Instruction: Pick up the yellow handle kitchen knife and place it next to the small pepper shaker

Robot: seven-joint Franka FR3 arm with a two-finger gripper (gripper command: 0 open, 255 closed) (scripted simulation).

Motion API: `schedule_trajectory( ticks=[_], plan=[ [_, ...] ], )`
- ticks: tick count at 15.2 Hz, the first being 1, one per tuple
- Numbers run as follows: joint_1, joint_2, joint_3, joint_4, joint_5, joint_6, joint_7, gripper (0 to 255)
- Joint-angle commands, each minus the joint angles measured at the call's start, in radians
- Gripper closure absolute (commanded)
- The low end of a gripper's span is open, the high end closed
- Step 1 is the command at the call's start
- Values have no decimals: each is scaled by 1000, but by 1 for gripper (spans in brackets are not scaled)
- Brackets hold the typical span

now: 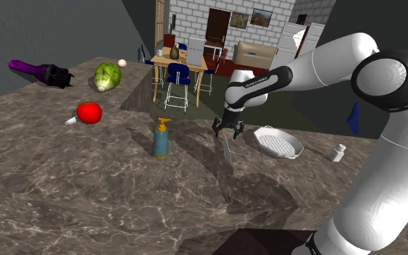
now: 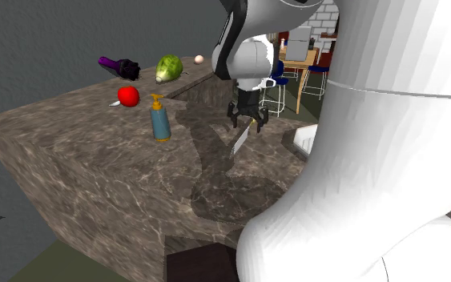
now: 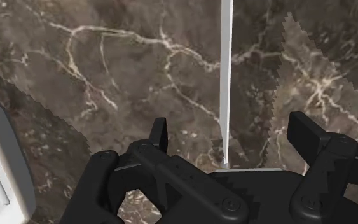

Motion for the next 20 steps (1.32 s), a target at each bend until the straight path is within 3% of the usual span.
schedule_trajectory(
  ticks=[1,10,11,20],
  plan=[
    [1,15,1,-11,0,26,2,0],
    [1,26,1,-19,0,46,2,0],
    [1,26,1,-19,0,46,2,255],
    [1,26,1,-19,0,46,2,255]
  ],
)
